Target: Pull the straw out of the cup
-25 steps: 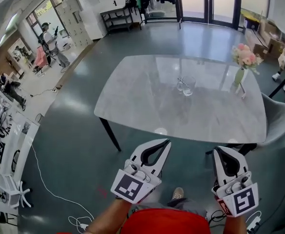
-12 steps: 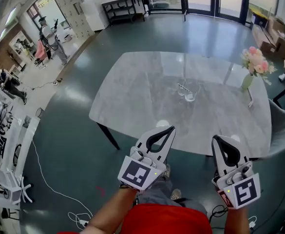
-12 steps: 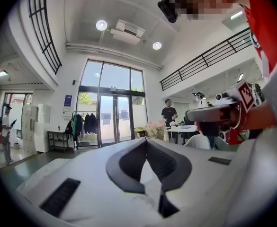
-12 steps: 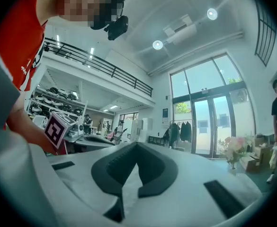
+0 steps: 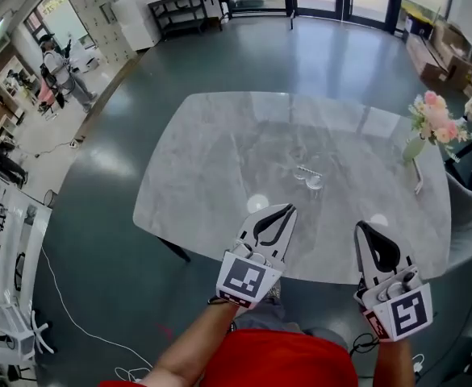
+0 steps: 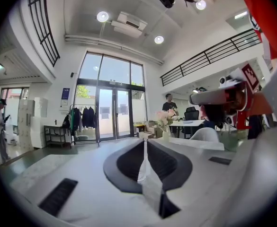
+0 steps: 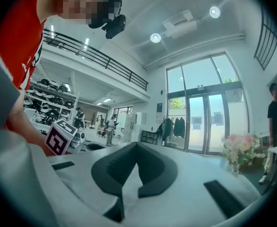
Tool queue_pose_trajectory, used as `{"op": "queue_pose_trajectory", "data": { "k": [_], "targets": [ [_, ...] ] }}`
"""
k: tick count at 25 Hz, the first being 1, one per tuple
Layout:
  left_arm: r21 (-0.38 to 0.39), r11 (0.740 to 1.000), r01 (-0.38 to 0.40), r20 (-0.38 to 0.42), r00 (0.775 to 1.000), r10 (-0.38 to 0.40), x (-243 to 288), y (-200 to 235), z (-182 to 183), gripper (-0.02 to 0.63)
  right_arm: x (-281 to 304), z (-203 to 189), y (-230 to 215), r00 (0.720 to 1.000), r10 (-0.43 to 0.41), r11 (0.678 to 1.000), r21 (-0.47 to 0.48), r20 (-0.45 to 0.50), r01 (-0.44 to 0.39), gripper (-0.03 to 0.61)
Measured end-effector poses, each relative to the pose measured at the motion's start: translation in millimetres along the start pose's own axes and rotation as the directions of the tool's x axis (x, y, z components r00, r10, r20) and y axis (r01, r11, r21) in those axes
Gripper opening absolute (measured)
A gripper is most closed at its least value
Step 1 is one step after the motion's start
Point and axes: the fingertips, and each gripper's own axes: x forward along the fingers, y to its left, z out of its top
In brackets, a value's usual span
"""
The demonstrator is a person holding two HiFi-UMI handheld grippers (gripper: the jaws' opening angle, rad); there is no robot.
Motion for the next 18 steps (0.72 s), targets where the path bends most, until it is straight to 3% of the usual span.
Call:
{"op": "queue_pose_trajectory", "data": {
  "k": [10,18],
  "targets": [
    [-0.066,0.993,0.097,-0.1,0.99,-0.103,64,32,-54,0.176,40,-8,-15,0.997,-0.063,0.998,-0.009,-0.045,0.063,0.011],
    [-0.106,0.99,0.088,-0.155,0.982,-0.104,114,51,-82,0.202,47,-23,-35,0.996,-0.053,0.998,0.008,-0.076,0.054,0.011]
  ]
}}
